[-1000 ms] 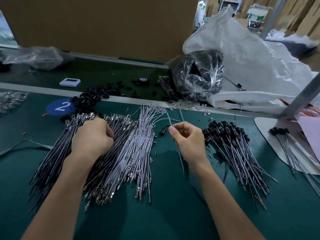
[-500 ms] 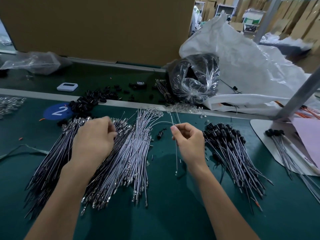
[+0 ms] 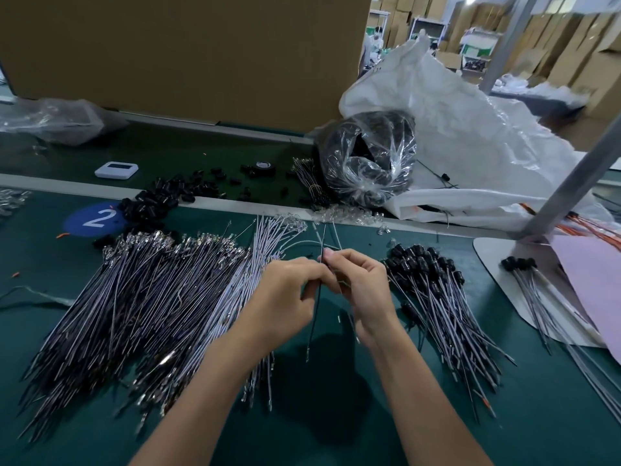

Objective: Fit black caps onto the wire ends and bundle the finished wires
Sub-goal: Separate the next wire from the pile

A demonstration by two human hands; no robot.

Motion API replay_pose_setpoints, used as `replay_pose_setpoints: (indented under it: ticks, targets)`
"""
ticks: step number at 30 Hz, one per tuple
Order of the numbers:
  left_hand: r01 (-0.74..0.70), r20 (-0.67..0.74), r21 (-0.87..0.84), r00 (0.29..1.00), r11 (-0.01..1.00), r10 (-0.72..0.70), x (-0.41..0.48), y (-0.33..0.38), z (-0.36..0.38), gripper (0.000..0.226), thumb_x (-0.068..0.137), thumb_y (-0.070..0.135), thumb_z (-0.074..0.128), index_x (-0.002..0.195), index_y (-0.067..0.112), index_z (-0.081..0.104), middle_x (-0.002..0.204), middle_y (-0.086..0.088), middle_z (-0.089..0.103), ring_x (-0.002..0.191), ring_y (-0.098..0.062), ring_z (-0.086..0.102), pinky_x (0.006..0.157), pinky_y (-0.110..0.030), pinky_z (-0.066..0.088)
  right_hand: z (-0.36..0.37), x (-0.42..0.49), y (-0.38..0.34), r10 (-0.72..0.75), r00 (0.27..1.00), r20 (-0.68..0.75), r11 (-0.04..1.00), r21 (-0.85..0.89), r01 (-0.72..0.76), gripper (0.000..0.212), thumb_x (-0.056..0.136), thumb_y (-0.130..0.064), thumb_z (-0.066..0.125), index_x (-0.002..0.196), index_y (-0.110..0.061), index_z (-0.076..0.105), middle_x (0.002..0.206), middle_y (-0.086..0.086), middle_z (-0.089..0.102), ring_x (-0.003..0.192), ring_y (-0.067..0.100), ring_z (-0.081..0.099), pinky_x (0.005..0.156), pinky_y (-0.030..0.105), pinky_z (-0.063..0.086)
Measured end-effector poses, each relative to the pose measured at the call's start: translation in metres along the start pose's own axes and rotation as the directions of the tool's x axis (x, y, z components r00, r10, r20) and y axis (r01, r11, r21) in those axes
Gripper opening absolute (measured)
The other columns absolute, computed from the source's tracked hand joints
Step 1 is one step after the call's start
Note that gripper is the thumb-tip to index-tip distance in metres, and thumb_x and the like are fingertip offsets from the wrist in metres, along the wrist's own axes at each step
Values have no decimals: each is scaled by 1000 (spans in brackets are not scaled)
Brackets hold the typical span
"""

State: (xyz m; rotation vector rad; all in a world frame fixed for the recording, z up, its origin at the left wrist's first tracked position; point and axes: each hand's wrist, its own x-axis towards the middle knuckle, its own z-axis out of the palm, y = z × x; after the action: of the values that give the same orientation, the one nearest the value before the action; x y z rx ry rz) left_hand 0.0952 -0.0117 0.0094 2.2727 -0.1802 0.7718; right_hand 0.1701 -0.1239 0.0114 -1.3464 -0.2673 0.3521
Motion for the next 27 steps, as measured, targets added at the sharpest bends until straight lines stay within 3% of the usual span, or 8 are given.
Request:
replay_pose_setpoints:
  ticks: [2, 8, 12, 16, 20, 22, 24, 27]
  targets:
    - [-4, -17, -10, 1000, 1000, 3, 1, 0, 3, 37, 73, -20, 60, 83, 12, 75, 85, 2, 74, 82, -13, 69, 82, -26, 51, 1, 0, 1, -8, 1000, 12, 999, 45, 8, 19, 85, -9, 70, 68, -15, 74, 73, 7, 66, 73, 16, 57, 74, 28, 47]
    - [-1, -70, -65, 998, 998, -4, 0, 1, 7, 36, 73, -18, 56, 91, 9, 73, 87, 10, 70, 85, -1, 65, 84, -8, 46, 1, 2, 5, 15, 998, 53, 992, 125, -21, 9, 82, -16, 72, 74, -12, 74, 71, 3, 67, 69, 13, 60, 71, 25, 50]
    - [16, -57, -128, 998, 992, -24, -1, 2, 9, 39, 71, -18, 53, 93, 8, 72, 89, 7, 72, 86, -1, 67, 85, -17, 53, -1, 3, 7, 26, 997, 73, 987, 154, -37, 14, 71, -26, 75, 76, -13, 75, 74, 4, 67, 72, 15, 62, 76, 28, 52]
    - [11, -50, -142, 999, 990, -18, -2, 1, 9, 34, 71, -12, 50, 90, 6, 72, 89, 3, 74, 84, -5, 69, 83, -27, 56, -3, 3, 5, 81, 986, 146, 979, 174, -106, 12, 66, -24, 76, 73, -14, 77, 75, 4, 71, 69, 13, 66, 68, 23, 54]
    - [35, -87, -173, 995, 984, -50, -7, 3, 8, 34, 72, -11, 54, 91, 8, 74, 89, 3, 75, 82, -7, 70, 78, -29, 58, -3, 4, 5, 56, 993, 106, 979, 192, -75, 8, 83, -12, 69, 83, -4, 72, 76, 7, 72, 69, 15, 67, 67, 24, 55]
    - [64, -240, -236, 963, 970, -122, -7, 6, 8, 28, 74, -6, 57, 89, 11, 74, 86, 7, 74, 78, -4, 70, 71, -23, 58, -4, 3, 4, -23, 999, 30, 990, 139, 19, 7, 88, -8, 66, 83, -5, 69, 71, 5, 71, 64, 14, 65, 64, 22, 55]
    - [162, -389, -269, 883, 949, -261, -5, 5, 7, 16, 81, 5, 64, 87, 18, 72, 82, 13, 72, 73, -4, 68, 62, -16, 53, -4, 1, 4, -92, 995, 26, 995, 35, 91, 5, 88, -8, 68, 84, -7, 70, 70, 6, 72, 57, 13, 62, 56, 21, 51]
    - [390, -313, -464, 768, 796, -559, -1, 0, 6, 11, 82, 24, 77, 91, 24, 71, 82, 10, 72, 75, -8, 68, 63, -21, 53, 1, -3, 6, -134, 984, 120, 989, -45, 140, 3, 85, -8, 71, 85, -6, 71, 73, 10, 73, 53, 15, 59, 50, 20, 46]
